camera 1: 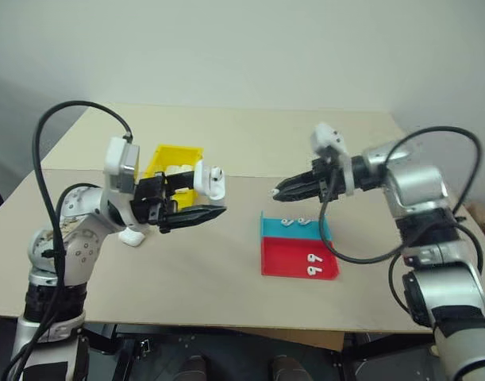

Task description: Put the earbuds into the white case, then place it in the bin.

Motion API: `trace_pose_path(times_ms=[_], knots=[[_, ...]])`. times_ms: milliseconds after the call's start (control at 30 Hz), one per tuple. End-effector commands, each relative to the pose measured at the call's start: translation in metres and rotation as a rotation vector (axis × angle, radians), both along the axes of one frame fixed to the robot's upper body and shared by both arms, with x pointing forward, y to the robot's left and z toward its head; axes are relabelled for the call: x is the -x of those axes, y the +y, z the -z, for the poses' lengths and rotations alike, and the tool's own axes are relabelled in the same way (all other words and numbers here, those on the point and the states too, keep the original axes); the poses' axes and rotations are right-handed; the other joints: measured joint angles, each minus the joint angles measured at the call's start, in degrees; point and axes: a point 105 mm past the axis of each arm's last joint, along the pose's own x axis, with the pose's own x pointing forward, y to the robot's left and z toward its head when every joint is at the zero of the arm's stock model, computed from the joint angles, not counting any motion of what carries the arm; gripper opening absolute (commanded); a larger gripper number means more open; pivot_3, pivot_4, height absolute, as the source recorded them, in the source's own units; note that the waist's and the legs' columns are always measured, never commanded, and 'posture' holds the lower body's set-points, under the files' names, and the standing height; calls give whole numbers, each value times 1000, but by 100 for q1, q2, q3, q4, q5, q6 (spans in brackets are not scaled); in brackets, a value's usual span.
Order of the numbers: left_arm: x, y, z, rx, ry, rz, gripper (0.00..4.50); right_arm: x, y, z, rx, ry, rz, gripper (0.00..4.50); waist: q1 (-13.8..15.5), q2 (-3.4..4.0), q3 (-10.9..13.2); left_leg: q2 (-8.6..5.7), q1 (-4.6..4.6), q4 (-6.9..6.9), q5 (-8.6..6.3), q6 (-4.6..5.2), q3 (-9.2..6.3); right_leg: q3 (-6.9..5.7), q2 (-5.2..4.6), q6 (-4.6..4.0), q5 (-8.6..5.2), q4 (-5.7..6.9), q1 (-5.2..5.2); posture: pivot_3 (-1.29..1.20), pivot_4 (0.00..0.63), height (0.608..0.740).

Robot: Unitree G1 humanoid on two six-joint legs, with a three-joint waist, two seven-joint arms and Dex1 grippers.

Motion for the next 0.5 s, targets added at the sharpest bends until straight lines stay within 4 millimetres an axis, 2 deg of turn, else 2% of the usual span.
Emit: trace_pose_path(times_ms=[33, 267, 400, 500], knots=[[-4, -5, -8, 1, -47, 22, 2764, 24, -8, -46, -303, -21, 55, 628, -5, 0, 0, 0, 0, 0, 0, 0, 0, 0, 0, 0, 0, 1, 0, 0, 150, 740], [-18, -23, -10, 8, -45, 67, 2764, 73, 24, -49, -486, 53, -30, 628, -30, 1, 0, 0, -4, -2, 0, 1, -2, 1, 2, 0, 0, 1, -4, 0, 150, 740], [-23, -29, -13, 13, -52, 85, 2764, 83, 39, -43, -501, 74, -40, 628, -25, 1, -1, 0, -5, -2, 0, 1, -2, 0, 1, 1, 0, -1, -3, 0, 150, 740], [-22, -31, -14, 14, -54, 98, 2764, 83, 43, -40, -499, 65, -26, 628, -27, 1, 0, 0, -7, -2, 0, 1, -2, 0, 1, 1, 0, -4, -4, 0, 150, 740]])
